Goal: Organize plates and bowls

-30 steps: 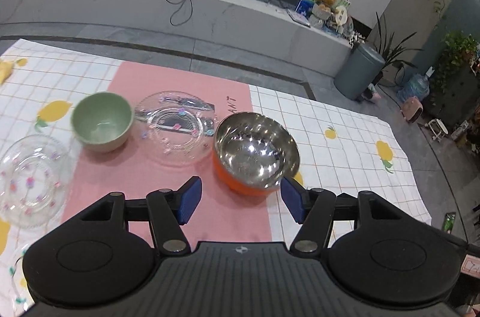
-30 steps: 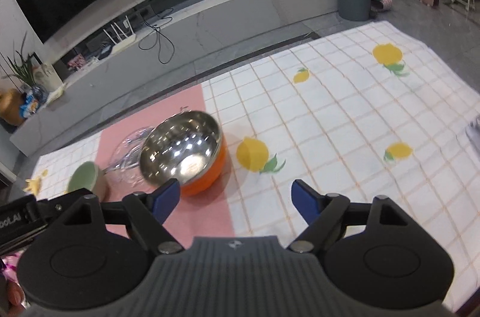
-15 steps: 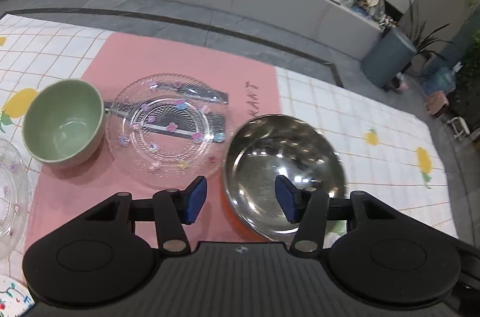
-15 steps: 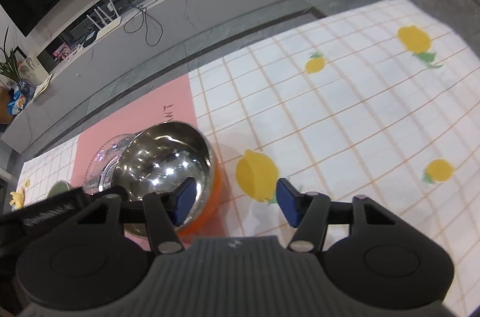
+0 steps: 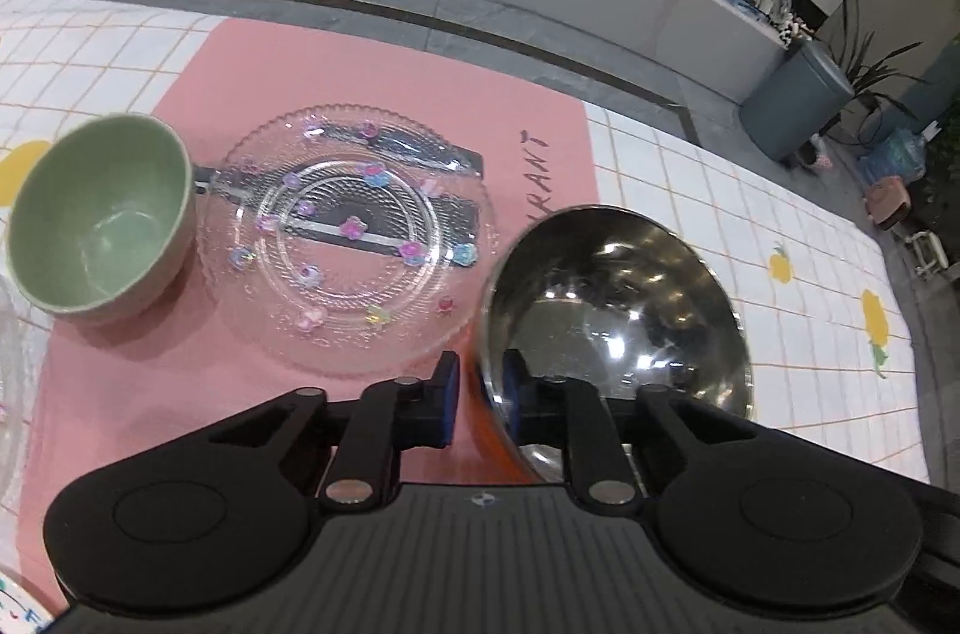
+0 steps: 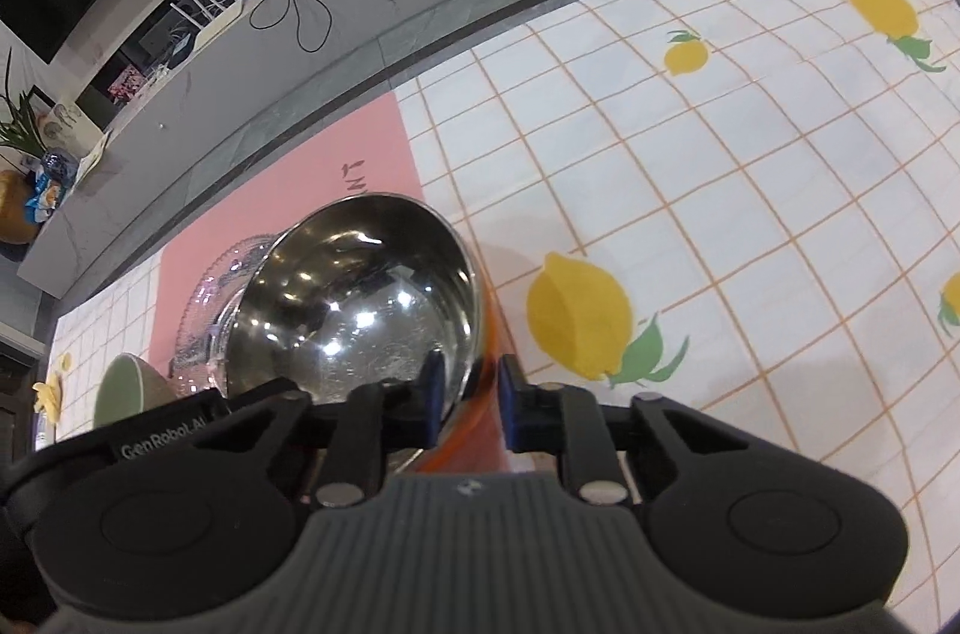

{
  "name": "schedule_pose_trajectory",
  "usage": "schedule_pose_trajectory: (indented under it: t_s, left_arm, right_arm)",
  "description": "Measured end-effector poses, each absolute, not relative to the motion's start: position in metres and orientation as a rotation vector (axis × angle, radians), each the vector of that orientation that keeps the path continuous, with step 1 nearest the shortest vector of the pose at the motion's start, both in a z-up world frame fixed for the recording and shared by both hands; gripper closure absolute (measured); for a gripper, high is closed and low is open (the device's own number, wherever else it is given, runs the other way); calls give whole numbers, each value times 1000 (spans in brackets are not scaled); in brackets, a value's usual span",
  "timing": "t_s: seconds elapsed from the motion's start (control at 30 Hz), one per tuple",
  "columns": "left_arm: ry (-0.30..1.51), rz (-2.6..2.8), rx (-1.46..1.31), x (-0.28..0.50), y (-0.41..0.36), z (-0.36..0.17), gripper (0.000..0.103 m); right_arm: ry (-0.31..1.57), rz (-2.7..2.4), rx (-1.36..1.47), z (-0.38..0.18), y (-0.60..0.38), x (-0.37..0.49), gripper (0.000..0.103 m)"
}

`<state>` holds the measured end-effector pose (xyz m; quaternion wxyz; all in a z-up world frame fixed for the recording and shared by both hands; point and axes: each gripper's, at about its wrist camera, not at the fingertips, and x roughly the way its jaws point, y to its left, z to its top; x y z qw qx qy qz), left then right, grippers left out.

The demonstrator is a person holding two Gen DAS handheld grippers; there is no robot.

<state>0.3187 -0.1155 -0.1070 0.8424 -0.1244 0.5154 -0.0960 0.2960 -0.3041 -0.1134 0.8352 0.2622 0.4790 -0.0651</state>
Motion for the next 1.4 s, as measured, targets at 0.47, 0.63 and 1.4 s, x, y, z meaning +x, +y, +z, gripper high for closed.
schedule_pose_trajectory:
  t_s: [0.47, 0.63, 1.4]
  left_arm:
    - [1068, -177, -238, 283, -112, -64, 91]
    - [1019, -168, -247, 254, -102, -33, 90]
    - [884, -104, -384, 94, -18, 11, 88]
  right_arm:
    - [991, -127, 531, -74, -297, 263, 90]
    - [955, -89, 524, -45, -292, 237, 90]
    - [863, 108, 560, 6, -236, 68, 89]
